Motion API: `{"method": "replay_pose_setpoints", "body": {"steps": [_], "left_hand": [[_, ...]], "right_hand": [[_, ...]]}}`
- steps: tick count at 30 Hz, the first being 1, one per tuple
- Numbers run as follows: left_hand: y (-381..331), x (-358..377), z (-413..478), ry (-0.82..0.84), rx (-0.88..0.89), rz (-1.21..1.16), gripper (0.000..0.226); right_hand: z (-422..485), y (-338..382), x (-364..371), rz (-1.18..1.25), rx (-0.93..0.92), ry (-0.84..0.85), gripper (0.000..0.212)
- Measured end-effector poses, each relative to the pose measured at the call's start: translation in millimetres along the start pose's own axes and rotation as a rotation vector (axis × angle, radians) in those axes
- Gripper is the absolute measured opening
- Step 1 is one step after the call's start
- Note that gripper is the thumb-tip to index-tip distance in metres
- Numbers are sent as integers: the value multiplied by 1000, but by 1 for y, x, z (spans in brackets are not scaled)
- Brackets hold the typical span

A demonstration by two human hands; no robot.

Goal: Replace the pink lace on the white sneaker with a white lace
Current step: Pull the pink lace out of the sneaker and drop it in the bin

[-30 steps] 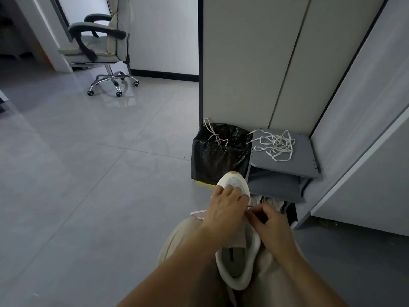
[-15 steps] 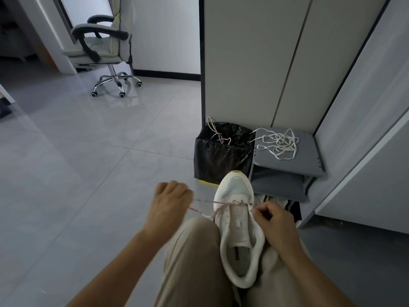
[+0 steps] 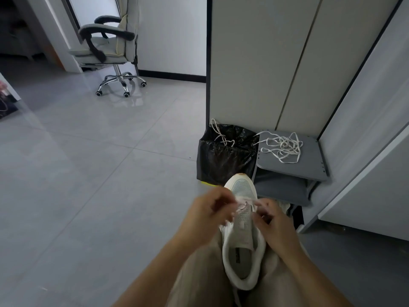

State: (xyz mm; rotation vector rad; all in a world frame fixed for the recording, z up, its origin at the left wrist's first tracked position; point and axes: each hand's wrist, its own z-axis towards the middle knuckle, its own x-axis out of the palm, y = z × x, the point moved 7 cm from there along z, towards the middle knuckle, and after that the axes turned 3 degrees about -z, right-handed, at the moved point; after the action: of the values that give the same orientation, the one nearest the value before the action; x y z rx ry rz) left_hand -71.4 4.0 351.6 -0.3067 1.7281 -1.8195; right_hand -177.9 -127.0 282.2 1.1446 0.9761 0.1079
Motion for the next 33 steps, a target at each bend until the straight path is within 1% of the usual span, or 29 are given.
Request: {"method": "replay_pose_setpoints", "body": {"steps": [1,2,3,6,7,8,9,11,12,13,15,17,18,19,20,21,22,23,24,25,26,27,28,29,30,31,32,33], "left_hand": [[-1,20,1,99,16,22,21],[6,30,3,139,22,66,18],[18,29,8,95,5,94,17],[65,-10,19,-252,-156,199,16],[76,-19,19,-287,-196,281,12],[83,-21,19,-248,-217,360,12],[89,-17,20,-160,-217,423,19],[91,-5,21,-10,-208,442,28],[87,0,21,28,-214,429,27],[81,5,21,46,-204,425,22],[63,16,20,54,-138,414,12],[38,32,16,54,-31,393,10],[26,41,13,60,26,389,10],[17,49,9,63,76,380,11],[12,55,6,73,104,368,12],[11,59,4,84,112,350,13],[11,59,3,77,104,312,13],[13,52,3,18,92,261,11],[19,38,4,-98,68,210,8],[27,20,4,-239,37,181,8],[36,5,4,-357,-6,182,12],[46,-5,4,-413,-60,198,15],[57,-8,5,-394,-130,210,17],[66,-3,7,-318,-215,222,26],[74,6,8,-231,-285,254,41],[80,17,7,-171,-311,298,52],[81,25,6,-157,-293,336,57],[80,30,5,-181,-259,350,54]], "right_hand": [[1,1,-1,23,-21,7,11],[2,2,-3,69,-28,14,7],[2,1,-5,125,-10,23,7],[1,-9,-11,311,99,54,18],[3,-12,-12,386,141,54,19],[5,-16,-13,507,199,43,21],[8,-19,-14,659,265,23,23],[14,-22,-19,933,374,-44,23],[16,-23,-19,978,397,-68,22],[17,-22,-21,931,393,-79,21],[16,-11,-25,645,266,-74,19],[13,11,-19,303,18,29,31],[12,17,-10,158,-90,111,38],[9,23,1,45,-177,194,40],[7,24,8,-20,-197,246,34],[8,20,11,-25,-158,259,20],[10,17,7,-27,-140,203,11],[12,16,-1,-43,-163,108,17],[15,12,-8,-42,-150,46,12],[18,5,-15,43,-78,15,7],[19,-5,-20,193,27,-4,11],[19,-12,-20,379,106,-10,15],[19,-17,-16,547,173,-7,20],[18,-16,-10,680,230,3,23],[18,-16,-3,790,279,11,25],[17,-13,5,884,319,14,25],[18,-14,9,924,346,14,26],[18,-14,9,910,360,3,28]]}}
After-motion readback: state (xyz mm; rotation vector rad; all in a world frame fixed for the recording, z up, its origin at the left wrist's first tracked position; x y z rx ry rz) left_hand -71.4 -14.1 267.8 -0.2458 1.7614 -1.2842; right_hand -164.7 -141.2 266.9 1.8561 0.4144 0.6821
